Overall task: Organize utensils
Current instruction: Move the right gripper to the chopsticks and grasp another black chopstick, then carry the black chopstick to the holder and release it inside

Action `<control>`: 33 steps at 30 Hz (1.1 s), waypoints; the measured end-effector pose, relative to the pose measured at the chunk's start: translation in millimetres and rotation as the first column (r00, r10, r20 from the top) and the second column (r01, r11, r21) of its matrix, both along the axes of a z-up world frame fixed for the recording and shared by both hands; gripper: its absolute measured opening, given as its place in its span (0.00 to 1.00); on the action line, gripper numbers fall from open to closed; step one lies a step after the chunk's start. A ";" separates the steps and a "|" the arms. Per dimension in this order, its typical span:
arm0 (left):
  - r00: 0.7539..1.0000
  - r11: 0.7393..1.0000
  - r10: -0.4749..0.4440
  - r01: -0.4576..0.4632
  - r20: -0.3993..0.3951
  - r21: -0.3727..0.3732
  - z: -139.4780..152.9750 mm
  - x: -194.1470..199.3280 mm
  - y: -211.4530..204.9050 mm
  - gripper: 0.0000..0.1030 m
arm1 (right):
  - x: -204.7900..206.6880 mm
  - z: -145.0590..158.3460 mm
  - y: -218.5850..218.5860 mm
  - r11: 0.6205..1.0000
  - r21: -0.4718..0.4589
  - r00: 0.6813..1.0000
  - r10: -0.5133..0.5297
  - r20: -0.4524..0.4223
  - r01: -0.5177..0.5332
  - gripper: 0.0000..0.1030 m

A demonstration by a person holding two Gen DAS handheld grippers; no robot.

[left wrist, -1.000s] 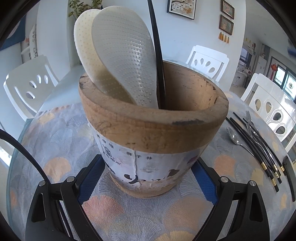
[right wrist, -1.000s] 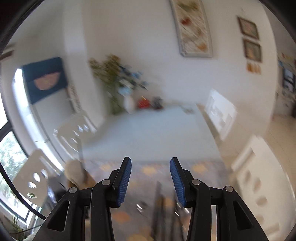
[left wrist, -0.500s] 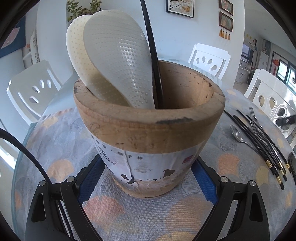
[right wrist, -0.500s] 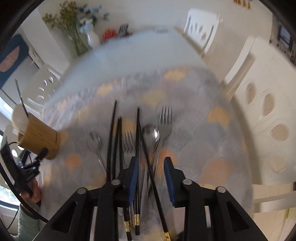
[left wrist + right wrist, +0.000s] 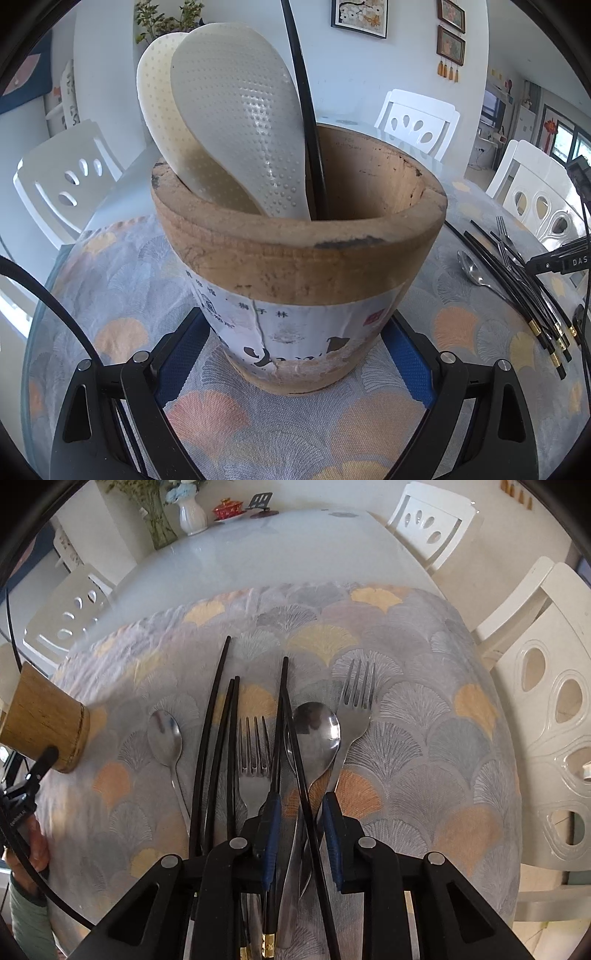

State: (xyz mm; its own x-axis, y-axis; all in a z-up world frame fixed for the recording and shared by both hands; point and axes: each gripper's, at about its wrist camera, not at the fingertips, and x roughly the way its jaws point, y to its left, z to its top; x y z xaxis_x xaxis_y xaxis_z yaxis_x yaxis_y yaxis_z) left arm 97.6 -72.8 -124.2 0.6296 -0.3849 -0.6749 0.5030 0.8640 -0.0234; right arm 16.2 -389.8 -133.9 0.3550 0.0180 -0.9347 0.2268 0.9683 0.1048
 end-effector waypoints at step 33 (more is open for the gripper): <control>1.000 1.000 -0.001 0.001 0.000 -0.006 0.4 1.4 3.8 0.90 | 12.3 -14.2 -32.7 0.992 -0.129 0.981 -0.037 -0.192 0.012 0.06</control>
State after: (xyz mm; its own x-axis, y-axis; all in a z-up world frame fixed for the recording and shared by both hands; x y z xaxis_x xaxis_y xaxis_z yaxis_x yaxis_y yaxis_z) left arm 99.1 -69.0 -123.9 0.6290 -0.3891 -0.6730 0.5035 0.8635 -0.0286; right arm 28.6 -422.4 -148.1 0.1657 -0.1115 -0.9798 0.2547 0.9647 -0.0667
